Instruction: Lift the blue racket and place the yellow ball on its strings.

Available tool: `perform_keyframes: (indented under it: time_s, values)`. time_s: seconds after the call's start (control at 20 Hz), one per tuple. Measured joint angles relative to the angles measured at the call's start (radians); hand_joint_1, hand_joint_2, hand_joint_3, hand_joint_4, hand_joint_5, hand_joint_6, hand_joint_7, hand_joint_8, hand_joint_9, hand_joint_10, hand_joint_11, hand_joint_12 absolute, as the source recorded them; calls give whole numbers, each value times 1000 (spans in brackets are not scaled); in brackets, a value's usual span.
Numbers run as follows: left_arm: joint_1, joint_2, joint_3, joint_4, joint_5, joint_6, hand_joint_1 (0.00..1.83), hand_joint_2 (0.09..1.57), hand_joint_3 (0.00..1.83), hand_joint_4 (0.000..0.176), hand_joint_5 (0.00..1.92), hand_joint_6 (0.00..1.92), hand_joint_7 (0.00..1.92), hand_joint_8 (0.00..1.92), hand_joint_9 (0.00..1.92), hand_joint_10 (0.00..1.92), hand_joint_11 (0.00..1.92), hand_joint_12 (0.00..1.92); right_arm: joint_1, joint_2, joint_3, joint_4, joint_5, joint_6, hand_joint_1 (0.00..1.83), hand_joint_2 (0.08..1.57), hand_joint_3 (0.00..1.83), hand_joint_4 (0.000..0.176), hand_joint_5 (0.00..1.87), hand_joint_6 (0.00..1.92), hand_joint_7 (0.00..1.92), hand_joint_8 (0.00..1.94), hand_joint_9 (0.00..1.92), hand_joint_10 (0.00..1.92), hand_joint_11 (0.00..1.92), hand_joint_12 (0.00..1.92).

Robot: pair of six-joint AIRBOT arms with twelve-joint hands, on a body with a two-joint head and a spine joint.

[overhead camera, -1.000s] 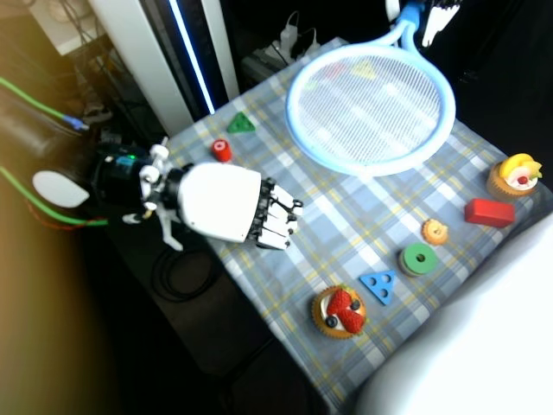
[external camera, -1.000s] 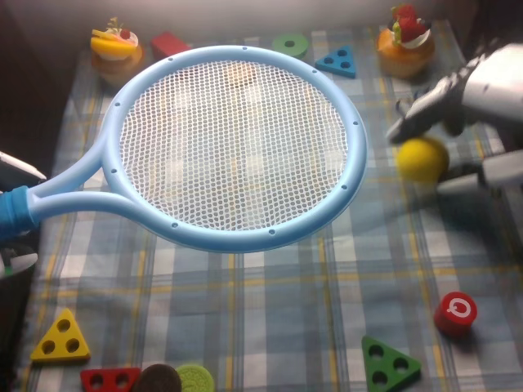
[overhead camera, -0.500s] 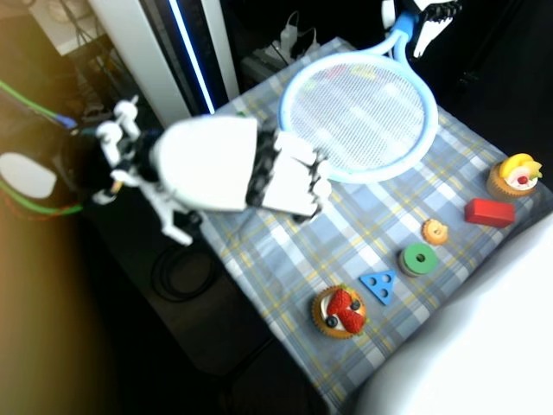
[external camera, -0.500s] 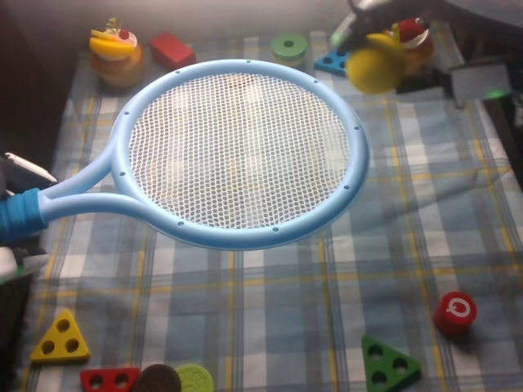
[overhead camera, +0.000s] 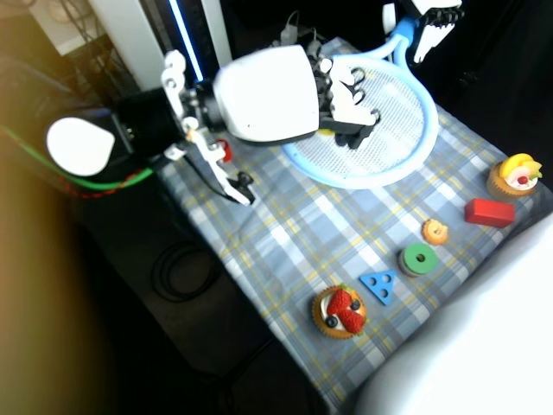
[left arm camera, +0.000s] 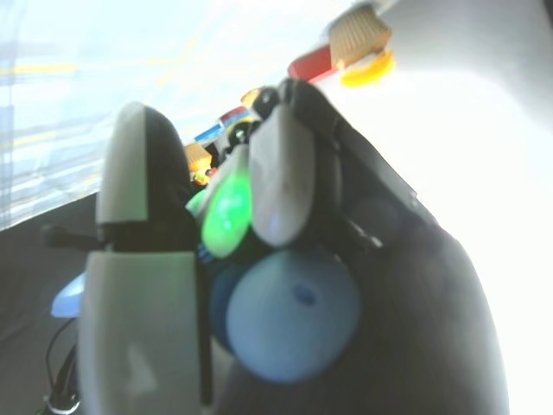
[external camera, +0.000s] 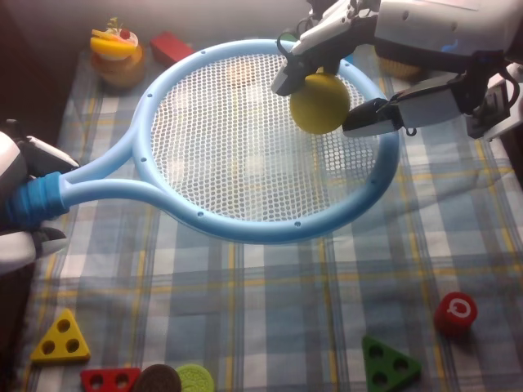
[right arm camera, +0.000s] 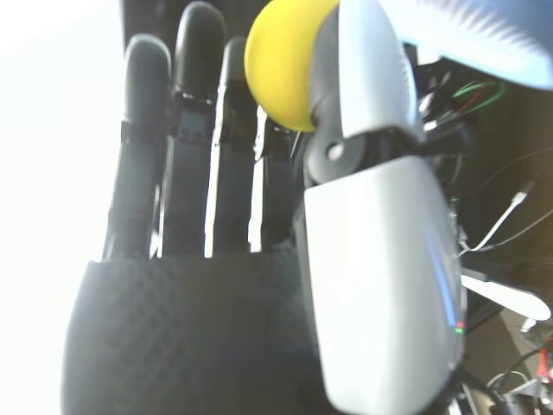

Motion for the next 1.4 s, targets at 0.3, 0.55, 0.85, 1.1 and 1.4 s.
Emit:
perform_keyframes:
  time_s: [0.3,0.55,0.85,1.1,1.4]
  values:
    - [-6,-1,4,5,-1,0,1531,1272,0,174,1118,1921,1501,1921,1699,1921,1647,1921,0,0,0,-2,-6,0,1081,1164,1,0,499,1,541,1,570,45,179,930]
    - [-6,-9,6,5,5,0,1510,1293,7,175,1107,1921,1526,1921,1701,1921,1537,1921,0,0,1,1,-12,0,1028,1311,9,0,453,2,515,2,572,10,165,995]
    - [-6,-11,13,5,3,0,1528,1275,0,175,1096,1921,1503,1921,1689,1921,1643,1921,0,1,5,32,-16,0,900,1412,15,0,392,2,476,0,517,0,2,872]
    - [-11,-12,31,18,20,0,1496,1284,0,176,1067,1921,1502,1921,1673,1921,1626,1921,0,7,5,69,-2,-3,720,1438,1,0,291,1,506,0,546,2,267,509]
    - [-36,-55,62,17,90,1,1557,1242,0,176,926,1921,1348,1921,1596,1921,1532,1921,0,63,-13,148,27,-48,671,1434,0,26,251,6,498,6,505,7,291,386]
